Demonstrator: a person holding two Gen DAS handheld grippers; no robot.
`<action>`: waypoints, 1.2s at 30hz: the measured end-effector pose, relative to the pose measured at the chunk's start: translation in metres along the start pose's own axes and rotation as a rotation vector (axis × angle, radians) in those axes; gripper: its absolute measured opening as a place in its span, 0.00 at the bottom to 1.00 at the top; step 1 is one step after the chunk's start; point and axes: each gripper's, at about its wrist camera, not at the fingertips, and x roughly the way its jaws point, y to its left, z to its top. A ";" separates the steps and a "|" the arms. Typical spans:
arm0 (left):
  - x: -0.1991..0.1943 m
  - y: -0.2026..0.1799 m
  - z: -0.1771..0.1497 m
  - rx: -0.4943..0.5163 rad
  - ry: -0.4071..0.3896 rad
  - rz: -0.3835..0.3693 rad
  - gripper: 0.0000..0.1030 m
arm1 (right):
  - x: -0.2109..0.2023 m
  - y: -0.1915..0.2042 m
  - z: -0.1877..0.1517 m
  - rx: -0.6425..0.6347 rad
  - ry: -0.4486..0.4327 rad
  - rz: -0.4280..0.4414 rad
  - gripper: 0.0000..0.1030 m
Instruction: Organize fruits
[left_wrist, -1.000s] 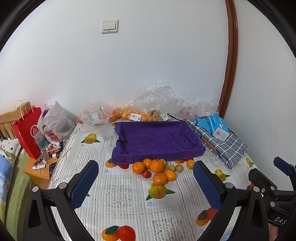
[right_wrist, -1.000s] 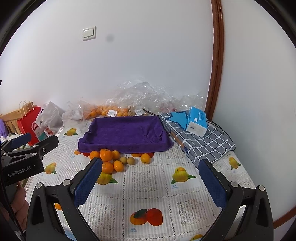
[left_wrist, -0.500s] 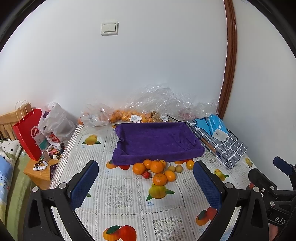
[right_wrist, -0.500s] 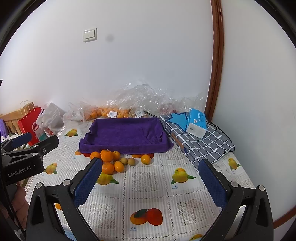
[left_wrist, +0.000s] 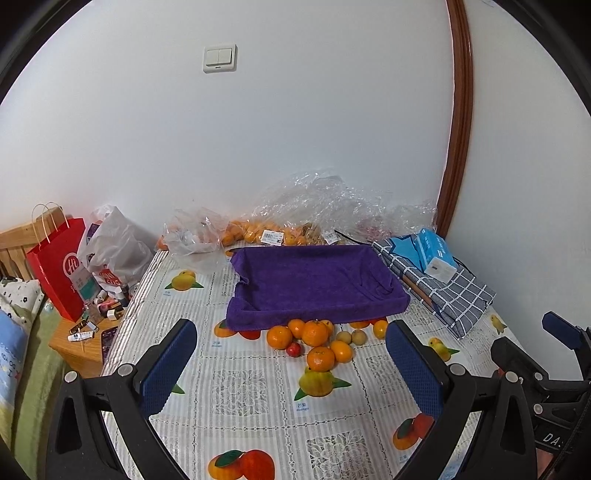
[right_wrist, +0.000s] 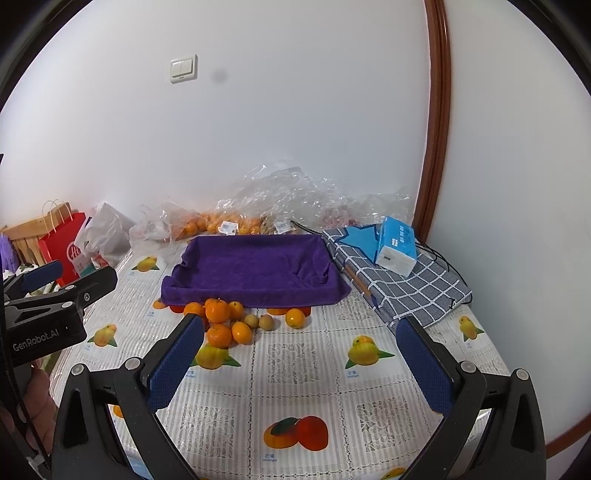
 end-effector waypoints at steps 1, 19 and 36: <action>0.000 0.000 0.000 0.001 0.001 0.001 1.00 | 0.000 0.000 0.000 0.001 0.000 0.001 1.00; 0.000 0.001 -0.003 -0.003 0.001 0.002 1.00 | 0.000 0.006 -0.003 -0.014 0.002 0.005 1.00; 0.000 0.001 -0.002 0.001 -0.005 -0.002 1.00 | 0.004 0.009 -0.003 -0.020 0.000 0.037 1.00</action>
